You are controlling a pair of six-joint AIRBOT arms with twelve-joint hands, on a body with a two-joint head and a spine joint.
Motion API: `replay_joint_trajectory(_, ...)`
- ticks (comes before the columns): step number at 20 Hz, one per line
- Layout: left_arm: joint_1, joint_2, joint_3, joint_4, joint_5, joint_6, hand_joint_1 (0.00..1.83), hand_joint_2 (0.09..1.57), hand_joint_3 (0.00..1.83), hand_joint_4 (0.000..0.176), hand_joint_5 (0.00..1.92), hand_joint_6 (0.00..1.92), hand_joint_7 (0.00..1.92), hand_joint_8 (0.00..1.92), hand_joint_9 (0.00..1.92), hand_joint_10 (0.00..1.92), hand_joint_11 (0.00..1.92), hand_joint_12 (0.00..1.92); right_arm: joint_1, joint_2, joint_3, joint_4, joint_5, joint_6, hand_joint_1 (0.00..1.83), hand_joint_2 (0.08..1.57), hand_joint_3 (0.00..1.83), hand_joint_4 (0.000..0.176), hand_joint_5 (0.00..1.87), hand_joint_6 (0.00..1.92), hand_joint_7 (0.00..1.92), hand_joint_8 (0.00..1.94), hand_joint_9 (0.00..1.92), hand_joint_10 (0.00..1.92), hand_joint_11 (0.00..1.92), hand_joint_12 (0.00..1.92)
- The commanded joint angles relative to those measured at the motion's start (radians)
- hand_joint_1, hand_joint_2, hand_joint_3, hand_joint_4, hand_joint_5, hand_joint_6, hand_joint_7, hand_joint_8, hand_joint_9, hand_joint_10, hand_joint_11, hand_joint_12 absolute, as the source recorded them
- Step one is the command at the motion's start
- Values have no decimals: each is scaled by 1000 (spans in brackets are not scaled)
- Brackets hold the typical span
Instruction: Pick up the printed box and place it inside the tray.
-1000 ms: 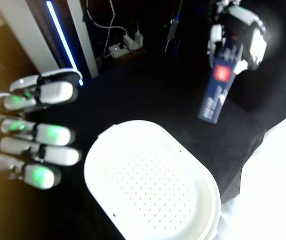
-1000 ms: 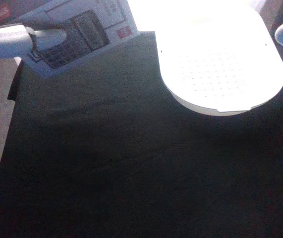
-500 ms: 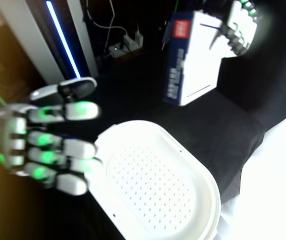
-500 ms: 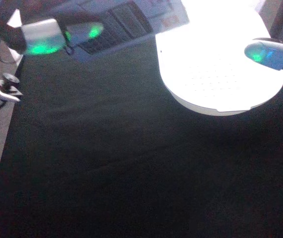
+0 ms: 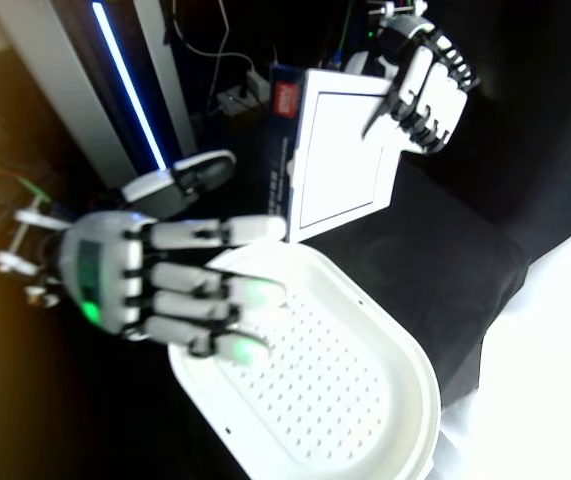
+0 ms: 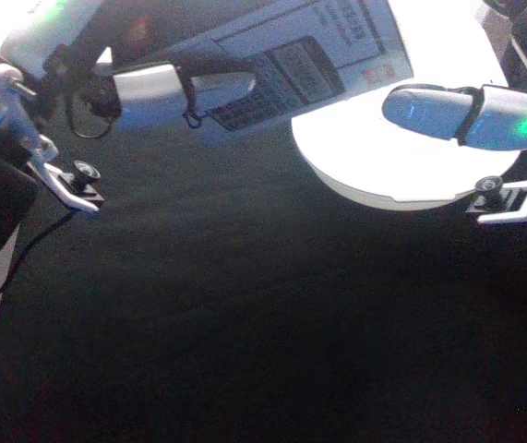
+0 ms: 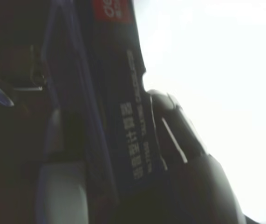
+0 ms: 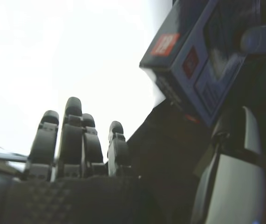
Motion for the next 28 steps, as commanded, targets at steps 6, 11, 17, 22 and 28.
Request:
replay_joint_trajectory(6,-23,-46,22,6,-114,-32,1261,1126,0,0,1068,608,903,1350,995,1273,1033,1623,27,-30,21,-2,107,42,606,662,6,176,0,0,62,1,172,10,0,1123)
replay_joint_trajectory(11,-23,-76,41,7,-111,-59,1280,1081,0,0,1103,561,1042,1134,1038,1144,953,1557,27,-34,17,-16,104,68,699,884,19,2,349,39,509,33,513,69,196,1198)
replay_joint_trajectory(17,-8,-106,59,-13,-108,-64,1277,1061,0,0,1123,561,1109,980,1137,1007,945,1457,27,2,-17,-55,100,79,1113,1063,13,0,1091,640,1468,108,1310,865,1095,1392)
replay_joint_trajectory(22,0,-115,64,-25,-111,-64,1286,1066,1,0,1139,482,1086,1057,1091,1067,931,1518,27,36,-43,-56,100,79,1162,1085,1,0,1047,869,1492,135,1284,971,1118,1431)
replay_joint_trajectory(28,23,-115,75,-61,-118,-64,794,1123,0,0,511,182,695,272,698,539,604,957,27,58,-65,-52,100,79,1170,1078,0,0,1057,852,1350,473,1271,1120,1139,1547)
